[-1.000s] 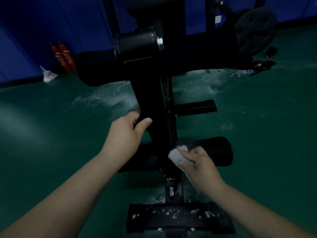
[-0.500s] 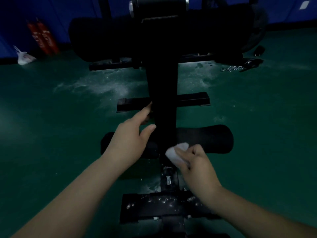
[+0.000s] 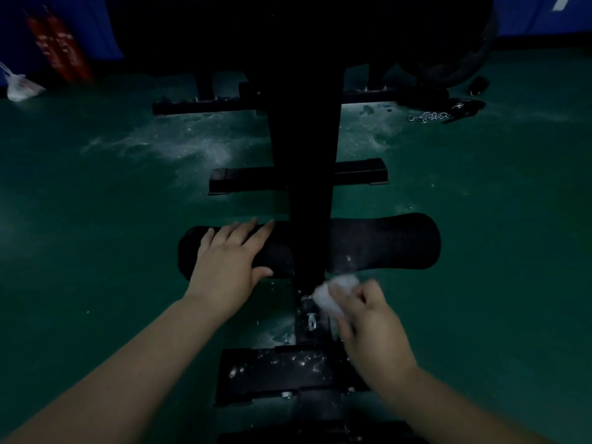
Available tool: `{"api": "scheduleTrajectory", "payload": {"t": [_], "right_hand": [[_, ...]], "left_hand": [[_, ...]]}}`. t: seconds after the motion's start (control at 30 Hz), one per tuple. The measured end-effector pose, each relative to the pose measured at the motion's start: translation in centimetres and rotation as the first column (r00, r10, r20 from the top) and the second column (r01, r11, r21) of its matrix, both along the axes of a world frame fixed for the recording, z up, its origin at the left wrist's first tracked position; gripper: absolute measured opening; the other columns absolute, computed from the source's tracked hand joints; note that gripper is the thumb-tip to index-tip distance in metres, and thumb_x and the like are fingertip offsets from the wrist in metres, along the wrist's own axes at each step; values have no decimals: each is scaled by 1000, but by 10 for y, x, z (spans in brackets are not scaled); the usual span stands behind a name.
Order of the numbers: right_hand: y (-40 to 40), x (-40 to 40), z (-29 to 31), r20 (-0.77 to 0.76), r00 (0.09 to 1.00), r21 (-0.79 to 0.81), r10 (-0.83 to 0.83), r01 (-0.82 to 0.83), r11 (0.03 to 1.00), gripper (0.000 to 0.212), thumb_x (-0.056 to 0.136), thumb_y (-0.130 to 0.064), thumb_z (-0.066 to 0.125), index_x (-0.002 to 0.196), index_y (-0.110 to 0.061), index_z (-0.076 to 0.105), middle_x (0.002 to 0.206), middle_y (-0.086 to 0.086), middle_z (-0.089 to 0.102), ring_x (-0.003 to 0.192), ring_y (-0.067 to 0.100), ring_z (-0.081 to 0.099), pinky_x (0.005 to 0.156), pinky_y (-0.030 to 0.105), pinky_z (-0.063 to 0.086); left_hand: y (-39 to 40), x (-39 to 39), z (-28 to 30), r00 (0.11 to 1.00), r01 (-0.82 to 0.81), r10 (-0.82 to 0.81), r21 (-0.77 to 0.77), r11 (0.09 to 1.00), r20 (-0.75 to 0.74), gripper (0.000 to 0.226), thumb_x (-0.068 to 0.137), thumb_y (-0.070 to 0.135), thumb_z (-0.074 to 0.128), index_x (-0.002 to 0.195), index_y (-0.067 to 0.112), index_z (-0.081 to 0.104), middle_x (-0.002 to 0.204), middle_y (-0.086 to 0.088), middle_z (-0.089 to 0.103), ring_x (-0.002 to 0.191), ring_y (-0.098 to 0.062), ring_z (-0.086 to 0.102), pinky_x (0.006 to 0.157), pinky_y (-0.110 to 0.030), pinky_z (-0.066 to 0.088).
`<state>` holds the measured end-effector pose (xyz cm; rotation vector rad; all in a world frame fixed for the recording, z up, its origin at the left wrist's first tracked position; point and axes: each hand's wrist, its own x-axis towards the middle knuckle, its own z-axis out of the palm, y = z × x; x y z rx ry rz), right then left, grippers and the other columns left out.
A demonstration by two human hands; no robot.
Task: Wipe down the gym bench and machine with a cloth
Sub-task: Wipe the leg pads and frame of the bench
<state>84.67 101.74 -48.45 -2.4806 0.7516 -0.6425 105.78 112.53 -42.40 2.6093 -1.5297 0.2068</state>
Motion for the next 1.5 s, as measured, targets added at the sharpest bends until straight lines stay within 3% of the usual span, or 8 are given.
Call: {"api": "scheduleTrajectory", "payload": {"t": [0.13,0.23,0.5,0.73,0.93,1.07,1.27,1.5], "right_hand": [[6,-6,-6,164,984,90,-73,59,994,55,85,-9,68,135,-22,52,100,-10,32,75,7,45,64,7,43],[-7,22,27,305,943,-42,-132,152,988,56,84,-6,68,137,-18,51,104,-1,37,74,6,39,63,17,46],[1,6,-23,60,996,-80,-64,68,994,70,79,3,68,140,-21,44,102,8,45,63,11,44,51,19,39],[-18,30,8,408,894,-109,-183,247,963,58,79,4,67,133,-12,54,106,13,46,82,0,34,68,18,44],[-19,8,-25,224,971,-91,-81,103,991,65,82,8,61,141,-14,45,106,-2,33,78,4,34,68,4,30],[-16,-3,-41,65,986,5,-151,151,989,49,86,-4,62,132,-18,55,97,-11,35,67,2,39,58,1,25],[-9,19,0,354,928,-155,-117,181,971,62,79,1,67,136,-19,52,108,8,42,82,12,45,64,20,44],[-12,16,-19,293,954,-130,-57,99,987,67,82,5,63,140,-23,45,106,0,34,81,9,39,68,21,47]], "left_hand": [[-5,15,3,999,30,-29,38,999,-28,75,88,52,54,150,38,14,153,6,29,139,-20,26,114,-45,13],[-9,20,7,995,43,-36,73,996,-93,74,91,51,51,150,40,8,155,8,24,141,-18,21,115,-44,11],[-10,24,9,992,63,-54,78,995,-112,72,92,50,48,150,40,7,156,9,23,141,-18,22,115,-43,14],[-11,29,7,984,62,-59,16,998,-168,68,90,48,54,149,33,22,150,1,38,138,-21,30,112,-41,17],[-15,34,11,983,58,-50,37,998,-178,65,88,48,57,145,32,30,143,-3,46,134,-23,37,109,-38,23],[-14,34,11,980,61,-55,27,998,-189,65,87,48,58,145,32,32,143,-2,46,133,-23,38,109,-38,24],[-14,37,10,980,79,-73,28,996,-185,63,87,50,56,144,32,35,143,-1,47,132,-24,41,108,-40,29],[-20,43,19,970,79,-58,78,994,-238,61,88,48,56,144,34,36,144,-1,42,132,-23,40,108,-37,29]]}}
